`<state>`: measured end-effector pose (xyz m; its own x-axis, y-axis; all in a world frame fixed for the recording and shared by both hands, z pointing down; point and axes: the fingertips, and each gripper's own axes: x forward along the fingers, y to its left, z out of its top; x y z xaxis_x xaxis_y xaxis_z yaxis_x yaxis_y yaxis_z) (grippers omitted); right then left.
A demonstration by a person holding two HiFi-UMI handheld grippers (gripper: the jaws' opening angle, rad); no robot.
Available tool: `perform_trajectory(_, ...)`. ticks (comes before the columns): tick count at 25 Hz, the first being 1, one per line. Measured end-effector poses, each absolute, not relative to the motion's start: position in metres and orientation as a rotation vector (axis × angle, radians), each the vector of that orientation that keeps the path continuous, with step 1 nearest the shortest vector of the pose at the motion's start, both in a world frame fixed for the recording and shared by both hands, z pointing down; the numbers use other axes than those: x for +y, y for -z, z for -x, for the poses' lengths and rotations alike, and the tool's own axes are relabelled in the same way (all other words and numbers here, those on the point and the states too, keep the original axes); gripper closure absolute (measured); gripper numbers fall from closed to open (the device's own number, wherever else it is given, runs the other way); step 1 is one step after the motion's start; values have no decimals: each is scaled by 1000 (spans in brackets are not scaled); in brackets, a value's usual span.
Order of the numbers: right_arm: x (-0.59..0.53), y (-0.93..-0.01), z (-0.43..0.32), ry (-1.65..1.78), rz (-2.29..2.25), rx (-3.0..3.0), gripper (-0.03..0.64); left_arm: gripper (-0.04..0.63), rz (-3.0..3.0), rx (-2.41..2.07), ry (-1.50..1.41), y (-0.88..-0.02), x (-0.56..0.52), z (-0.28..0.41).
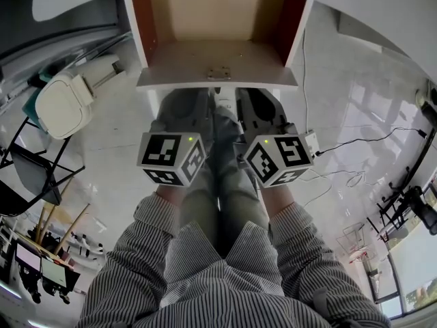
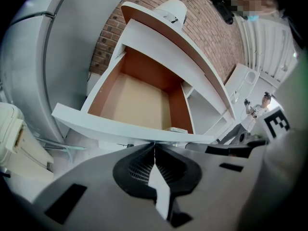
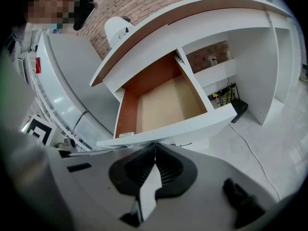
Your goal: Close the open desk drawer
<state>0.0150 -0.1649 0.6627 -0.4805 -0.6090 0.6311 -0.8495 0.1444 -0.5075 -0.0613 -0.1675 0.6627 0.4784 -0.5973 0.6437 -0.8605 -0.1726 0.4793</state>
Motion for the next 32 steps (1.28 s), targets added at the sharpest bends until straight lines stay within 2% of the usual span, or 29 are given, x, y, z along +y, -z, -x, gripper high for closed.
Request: perform_trajectory(32, -187, -620, -16, -1199, -1489, -2199, 600, 583, -1939, -1266, -380, -621, -188, 61)
